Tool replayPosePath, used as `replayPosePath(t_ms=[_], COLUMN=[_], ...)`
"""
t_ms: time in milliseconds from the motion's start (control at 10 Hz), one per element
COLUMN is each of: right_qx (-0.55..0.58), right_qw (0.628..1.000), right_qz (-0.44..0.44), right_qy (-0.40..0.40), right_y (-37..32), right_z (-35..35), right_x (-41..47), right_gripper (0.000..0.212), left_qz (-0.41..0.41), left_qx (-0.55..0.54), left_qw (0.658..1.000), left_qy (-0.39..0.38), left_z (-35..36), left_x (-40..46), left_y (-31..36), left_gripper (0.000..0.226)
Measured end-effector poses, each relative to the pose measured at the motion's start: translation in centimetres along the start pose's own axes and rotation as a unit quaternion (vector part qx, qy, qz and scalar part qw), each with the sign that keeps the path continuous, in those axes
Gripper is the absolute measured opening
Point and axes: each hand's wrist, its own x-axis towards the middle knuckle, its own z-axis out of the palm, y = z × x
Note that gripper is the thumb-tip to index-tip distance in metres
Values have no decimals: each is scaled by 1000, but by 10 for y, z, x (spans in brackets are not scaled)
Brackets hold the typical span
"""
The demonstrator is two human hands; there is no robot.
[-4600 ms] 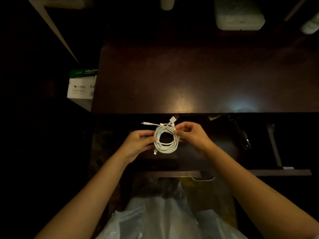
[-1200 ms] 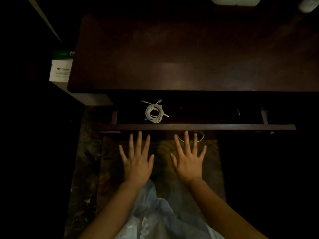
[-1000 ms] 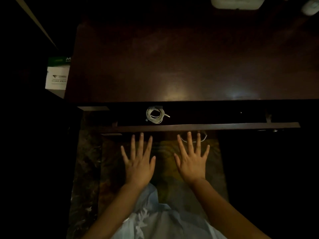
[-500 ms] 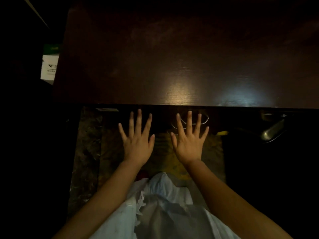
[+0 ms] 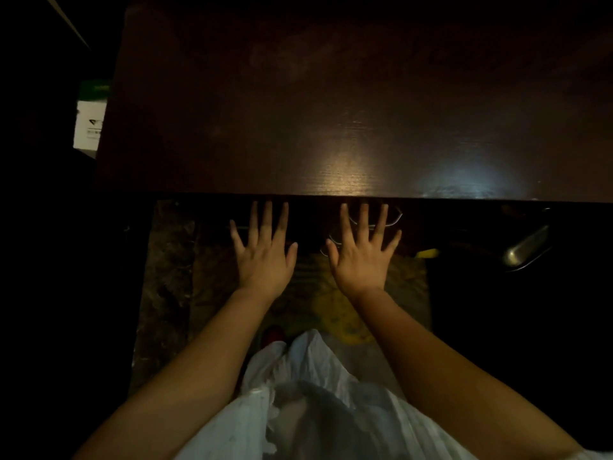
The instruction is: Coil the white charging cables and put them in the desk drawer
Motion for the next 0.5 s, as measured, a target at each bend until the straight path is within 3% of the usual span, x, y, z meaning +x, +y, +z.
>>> replayPosePath(t_ms=[300, 500], right_qx=[-35, 7], right_qw=[998, 997], right_qz=[-40, -77], right_qy=[-34, 8], right_y=[2, -15], right_z=[-38, -108], right_x=[-23, -39], right_gripper=[64, 46], left_qz=[18, 86], left_qx=[21, -57], left_qw=[999, 993], left_qy=[-38, -51], left_z=[-39, -108], left_x=[-17, -26], left_y=[0, -2], left_gripper=[71, 62])
